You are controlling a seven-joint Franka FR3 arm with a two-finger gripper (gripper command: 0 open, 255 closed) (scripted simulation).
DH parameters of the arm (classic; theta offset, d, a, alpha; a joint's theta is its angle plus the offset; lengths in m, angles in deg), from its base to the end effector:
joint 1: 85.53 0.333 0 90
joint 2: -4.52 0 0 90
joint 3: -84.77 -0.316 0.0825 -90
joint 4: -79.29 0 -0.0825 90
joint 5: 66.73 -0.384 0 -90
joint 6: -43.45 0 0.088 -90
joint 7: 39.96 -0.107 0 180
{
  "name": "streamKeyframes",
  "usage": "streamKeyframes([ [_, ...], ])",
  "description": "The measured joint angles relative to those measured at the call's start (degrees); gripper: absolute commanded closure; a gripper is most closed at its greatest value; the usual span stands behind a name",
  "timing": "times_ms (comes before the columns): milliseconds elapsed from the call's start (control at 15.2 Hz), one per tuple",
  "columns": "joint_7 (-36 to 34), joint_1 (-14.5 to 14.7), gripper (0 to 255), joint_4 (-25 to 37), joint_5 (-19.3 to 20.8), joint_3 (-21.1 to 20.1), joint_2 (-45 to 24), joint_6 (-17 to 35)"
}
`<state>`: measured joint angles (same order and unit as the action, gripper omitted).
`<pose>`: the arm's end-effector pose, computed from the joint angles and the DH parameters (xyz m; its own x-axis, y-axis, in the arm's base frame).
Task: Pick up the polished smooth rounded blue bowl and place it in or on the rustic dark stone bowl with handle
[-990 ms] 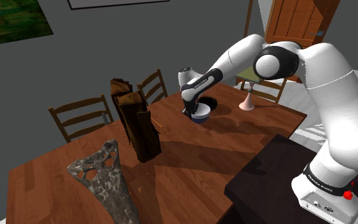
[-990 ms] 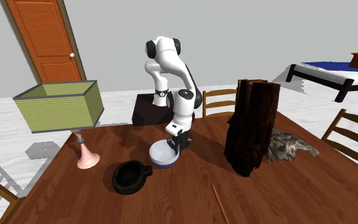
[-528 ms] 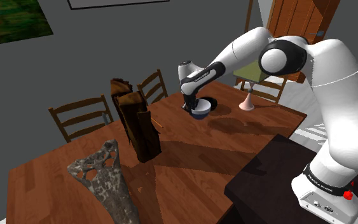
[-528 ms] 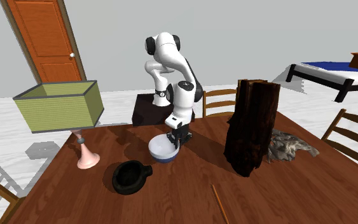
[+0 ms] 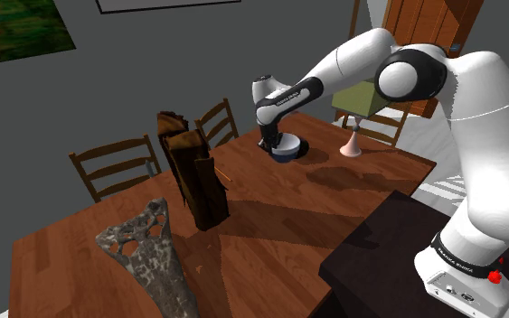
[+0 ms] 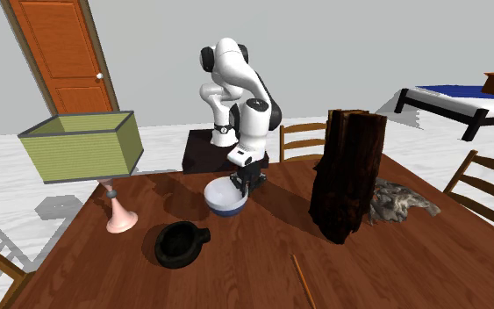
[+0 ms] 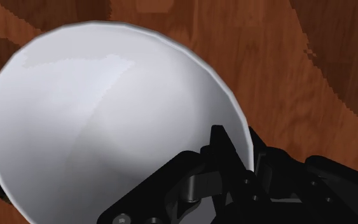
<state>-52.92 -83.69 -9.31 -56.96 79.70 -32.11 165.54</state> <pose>0.6952 0.0677 0.2731 0.9990 -0.0288 -0.0336 -0.0255 -0.9950 0.0966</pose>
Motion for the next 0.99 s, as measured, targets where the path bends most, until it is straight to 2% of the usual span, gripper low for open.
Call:
streamKeyframes([
  [660,1.30,-0.52,255,2.30,-0.65,-0.21,3.27,-5.46],
  [990,6.33,-3.67,255,12.20,-1.05,0.85,-1.90,-9.71],
])
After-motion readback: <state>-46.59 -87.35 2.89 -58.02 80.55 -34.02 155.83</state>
